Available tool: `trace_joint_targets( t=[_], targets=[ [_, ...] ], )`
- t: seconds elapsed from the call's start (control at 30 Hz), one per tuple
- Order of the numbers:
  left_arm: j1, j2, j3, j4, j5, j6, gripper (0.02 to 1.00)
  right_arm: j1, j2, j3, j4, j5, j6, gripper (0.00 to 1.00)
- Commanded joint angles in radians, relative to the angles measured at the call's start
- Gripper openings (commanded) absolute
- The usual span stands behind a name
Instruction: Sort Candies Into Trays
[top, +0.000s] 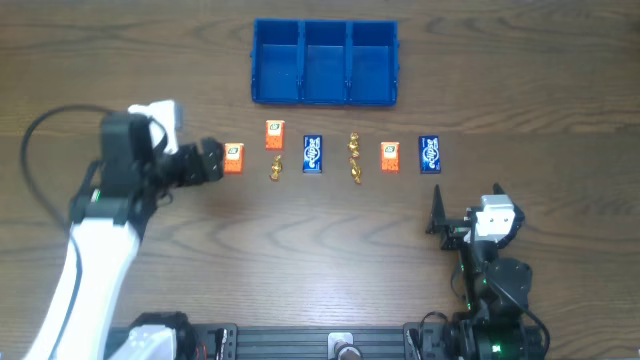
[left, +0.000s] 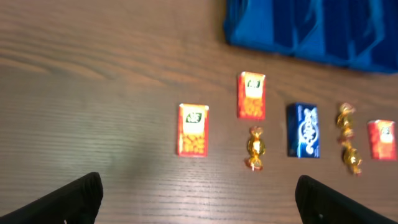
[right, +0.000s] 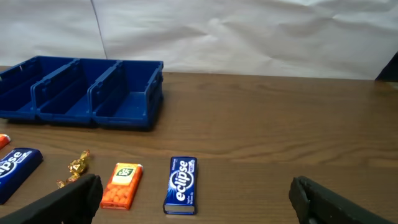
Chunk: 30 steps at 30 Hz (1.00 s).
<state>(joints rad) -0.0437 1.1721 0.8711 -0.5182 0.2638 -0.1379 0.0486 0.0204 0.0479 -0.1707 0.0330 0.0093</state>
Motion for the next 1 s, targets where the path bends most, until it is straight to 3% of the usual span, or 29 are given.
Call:
trace_joint_targets(
  t=[0.03, 0.33, 0.57, 1.0],
  targets=[
    [-0.064, 0.236, 0.166, -0.075, -0.035, 0.006, 0.996, -0.004, 0.001, 0.008, -0.019, 0.010, -0.014, 1.000],
    [-0.103, 0.549, 0.426, -0.278, -0.072, 0.057, 0.998, -0.004, 0.001, 0.008, -0.019, 0.010, -0.014, 1.000],
    [-0.114, 0.679, 0.454, -0.289, -0.073, 0.056, 0.998, -0.004, 0.001, 0.008, -0.019, 0.010, -0.014, 0.998],
    [-0.146, 0.779, 0.454, -0.271, -0.162, 0.082, 0.998, -0.004, 0.001, 0.008, -0.019, 0.010, -0.014, 1.000]
  ],
)
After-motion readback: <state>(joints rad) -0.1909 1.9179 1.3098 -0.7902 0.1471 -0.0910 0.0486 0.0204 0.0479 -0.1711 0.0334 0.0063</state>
